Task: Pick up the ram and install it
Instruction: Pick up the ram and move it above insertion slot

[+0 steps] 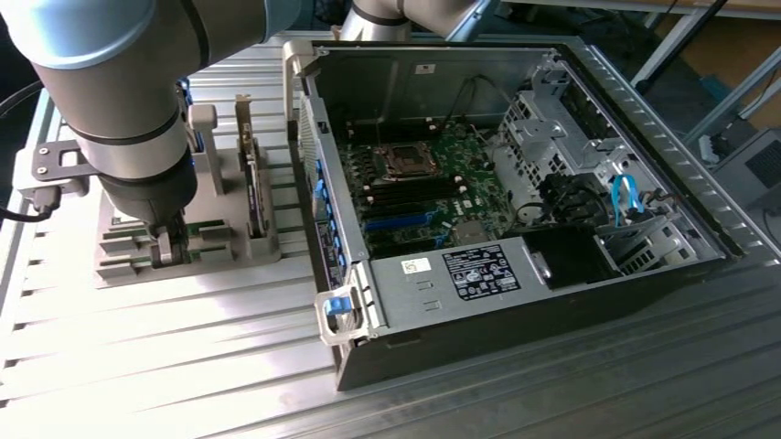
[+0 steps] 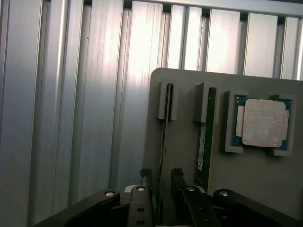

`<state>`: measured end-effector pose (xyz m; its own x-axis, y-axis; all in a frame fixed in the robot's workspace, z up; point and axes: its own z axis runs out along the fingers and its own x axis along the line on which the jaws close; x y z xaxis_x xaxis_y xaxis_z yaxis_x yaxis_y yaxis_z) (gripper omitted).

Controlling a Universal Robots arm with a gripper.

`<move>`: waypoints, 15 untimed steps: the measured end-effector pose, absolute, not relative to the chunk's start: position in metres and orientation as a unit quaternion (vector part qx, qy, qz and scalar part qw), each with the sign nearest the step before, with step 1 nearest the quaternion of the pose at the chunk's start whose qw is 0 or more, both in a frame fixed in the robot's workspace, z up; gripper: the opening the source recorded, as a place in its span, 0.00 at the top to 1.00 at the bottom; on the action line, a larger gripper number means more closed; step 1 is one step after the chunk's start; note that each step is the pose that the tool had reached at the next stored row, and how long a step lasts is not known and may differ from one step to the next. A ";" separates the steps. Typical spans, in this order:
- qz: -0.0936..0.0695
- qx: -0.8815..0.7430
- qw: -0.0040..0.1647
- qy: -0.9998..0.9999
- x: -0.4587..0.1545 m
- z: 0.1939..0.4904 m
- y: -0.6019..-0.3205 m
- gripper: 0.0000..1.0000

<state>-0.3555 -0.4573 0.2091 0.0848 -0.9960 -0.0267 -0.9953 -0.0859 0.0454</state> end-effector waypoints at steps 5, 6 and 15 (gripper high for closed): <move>-0.025 0.736 0.008 -0.676 -0.355 0.209 -0.457 0.78; -0.025 0.736 0.008 -0.676 -0.356 0.209 -0.457 0.78; -0.025 0.736 0.008 -0.676 -0.351 0.209 -0.457 0.78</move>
<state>-0.3512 -0.4573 0.2091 0.0848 -0.9960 -0.0268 -0.9953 -0.0859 0.0453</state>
